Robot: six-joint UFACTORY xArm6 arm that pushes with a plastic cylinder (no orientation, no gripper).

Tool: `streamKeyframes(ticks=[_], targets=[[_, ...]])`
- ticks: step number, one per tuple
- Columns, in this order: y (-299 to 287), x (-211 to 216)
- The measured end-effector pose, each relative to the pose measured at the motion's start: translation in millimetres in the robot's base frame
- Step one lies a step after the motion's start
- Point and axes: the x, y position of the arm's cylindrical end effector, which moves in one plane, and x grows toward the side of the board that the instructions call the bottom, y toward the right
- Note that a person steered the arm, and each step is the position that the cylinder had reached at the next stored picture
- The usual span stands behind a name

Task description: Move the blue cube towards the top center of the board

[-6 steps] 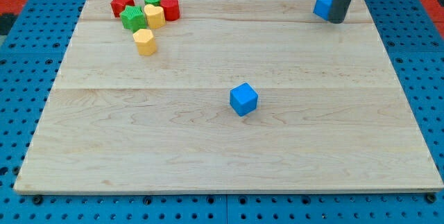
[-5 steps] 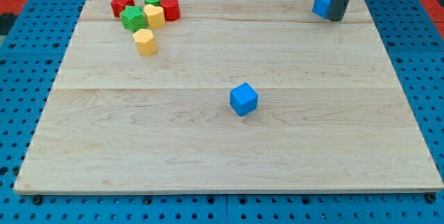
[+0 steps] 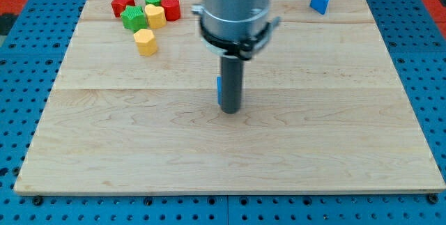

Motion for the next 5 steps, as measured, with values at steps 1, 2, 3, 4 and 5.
streamKeyframes(ticks=[1,2,3,4,5], targets=[[-2.5,-52.3],[1.4,-114.5],[-17.4,-110.2],[-30.4,-135.1],[21.8,-164.5]])
